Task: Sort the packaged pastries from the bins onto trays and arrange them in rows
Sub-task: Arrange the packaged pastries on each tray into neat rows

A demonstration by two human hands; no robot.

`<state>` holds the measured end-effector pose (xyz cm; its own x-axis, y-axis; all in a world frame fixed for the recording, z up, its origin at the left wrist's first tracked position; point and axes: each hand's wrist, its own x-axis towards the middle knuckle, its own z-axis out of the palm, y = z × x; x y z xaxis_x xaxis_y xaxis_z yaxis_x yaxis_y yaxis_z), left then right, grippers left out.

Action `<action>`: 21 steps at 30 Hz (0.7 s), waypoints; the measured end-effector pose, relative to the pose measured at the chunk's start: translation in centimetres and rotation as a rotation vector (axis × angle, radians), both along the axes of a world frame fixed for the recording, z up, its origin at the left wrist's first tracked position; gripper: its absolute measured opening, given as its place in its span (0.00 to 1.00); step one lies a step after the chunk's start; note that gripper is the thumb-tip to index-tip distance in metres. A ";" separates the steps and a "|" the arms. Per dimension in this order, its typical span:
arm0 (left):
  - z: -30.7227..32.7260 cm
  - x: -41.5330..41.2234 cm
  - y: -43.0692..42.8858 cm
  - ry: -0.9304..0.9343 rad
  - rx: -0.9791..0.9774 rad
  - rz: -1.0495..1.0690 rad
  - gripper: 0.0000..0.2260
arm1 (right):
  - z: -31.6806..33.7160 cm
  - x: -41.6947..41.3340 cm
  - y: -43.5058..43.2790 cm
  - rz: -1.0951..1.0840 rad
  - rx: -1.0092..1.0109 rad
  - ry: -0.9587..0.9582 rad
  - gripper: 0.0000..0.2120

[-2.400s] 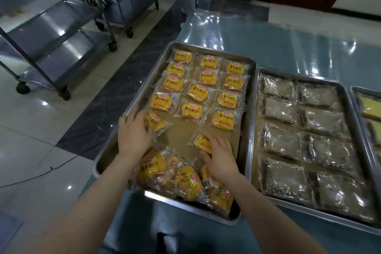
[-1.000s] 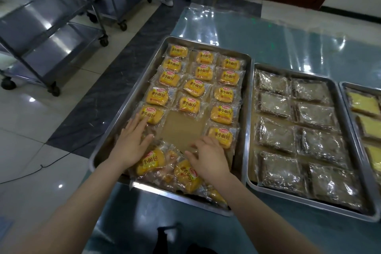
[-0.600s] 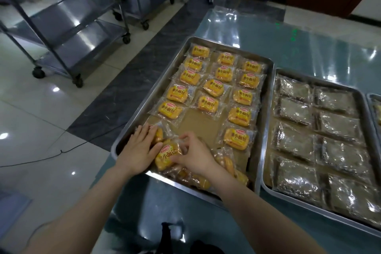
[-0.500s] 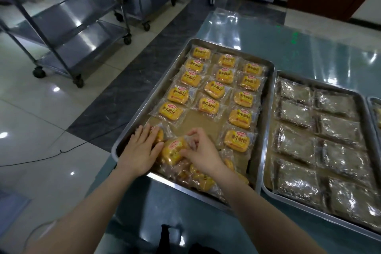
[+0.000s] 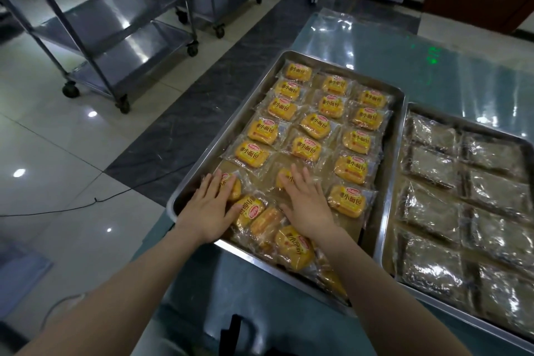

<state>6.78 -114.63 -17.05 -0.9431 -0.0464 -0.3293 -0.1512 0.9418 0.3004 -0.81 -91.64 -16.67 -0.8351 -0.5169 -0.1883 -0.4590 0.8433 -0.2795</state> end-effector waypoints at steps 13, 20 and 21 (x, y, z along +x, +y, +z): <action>0.1 0.2 0.2 0.062 -0.006 0.001 0.30 | -0.2 -0.6 -0.5 0.046 0.146 0.003 0.32; 0.6 0.3 0.1 0.089 0.008 -0.072 0.24 | 1.2 -1.2 -2.3 0.026 0.061 -0.020 0.28; 0.7 0.3 0.1 0.089 0.016 -0.076 0.24 | 1.4 -1.1 -3.1 0.071 0.039 -0.001 0.28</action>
